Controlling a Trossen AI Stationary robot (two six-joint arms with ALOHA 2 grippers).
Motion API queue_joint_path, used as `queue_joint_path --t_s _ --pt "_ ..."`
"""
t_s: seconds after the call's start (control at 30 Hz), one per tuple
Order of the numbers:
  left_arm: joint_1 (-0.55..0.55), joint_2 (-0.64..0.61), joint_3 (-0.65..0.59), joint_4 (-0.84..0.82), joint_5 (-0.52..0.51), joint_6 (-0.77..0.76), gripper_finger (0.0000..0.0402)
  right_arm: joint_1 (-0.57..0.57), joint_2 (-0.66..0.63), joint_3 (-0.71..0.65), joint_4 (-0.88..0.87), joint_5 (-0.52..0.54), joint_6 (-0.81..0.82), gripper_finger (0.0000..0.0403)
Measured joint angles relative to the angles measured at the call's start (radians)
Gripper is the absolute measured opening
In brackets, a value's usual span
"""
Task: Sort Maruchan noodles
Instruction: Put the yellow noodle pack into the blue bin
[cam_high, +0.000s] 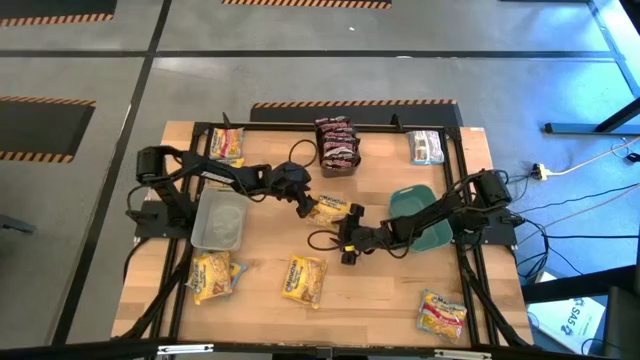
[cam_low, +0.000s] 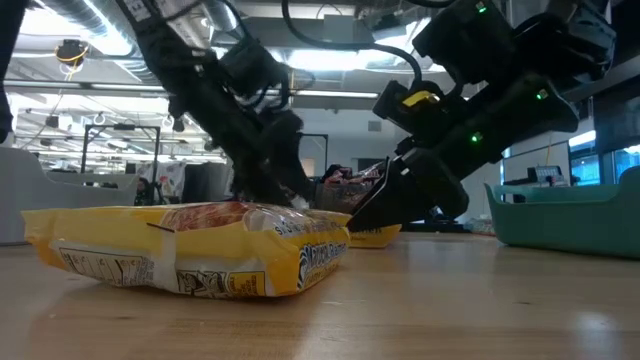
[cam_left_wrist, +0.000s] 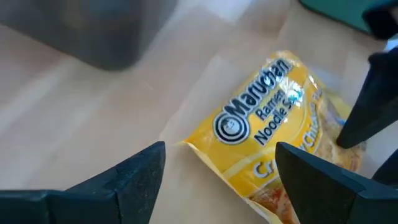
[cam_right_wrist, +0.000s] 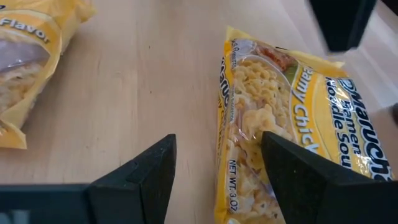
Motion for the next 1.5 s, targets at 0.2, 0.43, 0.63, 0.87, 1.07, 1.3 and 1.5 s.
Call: queue_joint_path --t_s 0.2,0.43,0.63,0.87,1.07,1.3,1.5 --pt "0.026 0.051 0.001 0.122 0.102 -0.044 0.0295 0.000 0.000 0.000 -0.003 -0.007 -0.016 0.0225" --pt "-0.010 0.070 0.000 0.066 0.186 -0.049 0.0294 0.001 -0.001 0.000 0.000 -0.020 -0.042 0.0225" --pt "-0.065 0.019 0.000 0.027 0.193 -0.050 0.0294 0.026 -0.122 -0.002 -0.079 -0.017 -0.018 0.0225" --pt "-0.151 -0.064 0.001 -0.002 0.110 -0.040 0.0294 -0.042 -0.327 0.000 -0.254 0.028 0.029 0.0225" --pt "-0.280 -0.030 0.001 0.035 -0.119 0.053 0.0294 -0.227 -0.321 0.000 -0.288 -0.209 0.117 0.0225" --pt "-0.329 0.008 0.000 -0.008 -0.208 0.063 0.0294 -0.324 -0.187 -0.002 -0.300 -0.229 0.163 0.0225" --pt "-0.324 0.007 0.000 -0.144 -0.426 0.055 0.0294 -0.287 -0.149 0.000 -0.284 -0.284 0.174 0.0225"
